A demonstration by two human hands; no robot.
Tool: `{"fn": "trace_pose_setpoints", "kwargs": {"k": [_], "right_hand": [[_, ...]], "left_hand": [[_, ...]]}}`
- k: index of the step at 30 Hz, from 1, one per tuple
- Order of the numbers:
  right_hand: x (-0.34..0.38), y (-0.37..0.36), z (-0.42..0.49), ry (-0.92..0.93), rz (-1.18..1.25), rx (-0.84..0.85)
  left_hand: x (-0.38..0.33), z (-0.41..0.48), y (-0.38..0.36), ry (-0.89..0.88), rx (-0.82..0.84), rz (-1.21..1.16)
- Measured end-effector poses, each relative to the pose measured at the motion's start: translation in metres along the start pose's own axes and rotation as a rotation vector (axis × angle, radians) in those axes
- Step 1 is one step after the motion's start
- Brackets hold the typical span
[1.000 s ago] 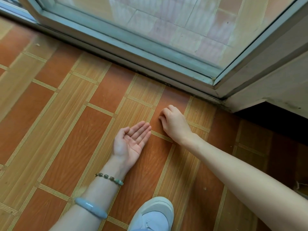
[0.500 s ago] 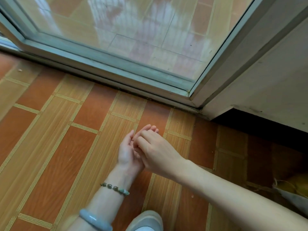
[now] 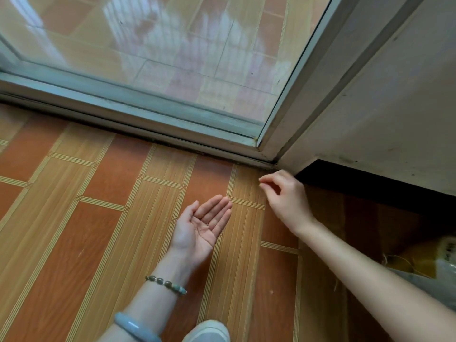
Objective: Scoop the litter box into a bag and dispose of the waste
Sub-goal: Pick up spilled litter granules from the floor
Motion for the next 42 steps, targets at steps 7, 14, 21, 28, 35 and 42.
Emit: {"fn": "trace_pose_setpoints", "kwargs": {"k": [7, 14, 21, 28, 35, 42], "right_hand": [[-0.073, -0.015, -0.017, -0.387, -0.099, 0.076], [-0.074, -0.023, -0.005, -0.358, -0.089, 0.042], [-0.075, -0.026, -0.002, -0.333, -0.102, 0.049], [0.003, -0.03, -0.001, -0.007, 0.045, 0.117], [0.061, -0.056, -0.022, 0.205, 0.2, 0.359], [0.011, -0.03, 0.011, -0.047, 0.141, 0.048]], "left_hand": [[0.011, 0.007, -0.005, 0.049, -0.024, 0.001], [0.013, 0.014, -0.005, 0.069, -0.046, -0.001], [0.007, 0.022, -0.001, 0.058, -0.065, -0.015], [0.01, 0.034, -0.002, 0.055, -0.102, -0.031], [0.002, 0.03, -0.006, 0.089, -0.019, 0.031], [0.0, 0.029, -0.005, 0.082, -0.01, -0.041]]}}
Point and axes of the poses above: each hand's wrist, its own z-axis towards the middle knuckle, its own y-axis out of the back of the hand, x = y × z, the point moved 6 cm from there along z, towards the middle knuckle, and after that the axes turned 7 degrees about y, right-handed, at the moved point
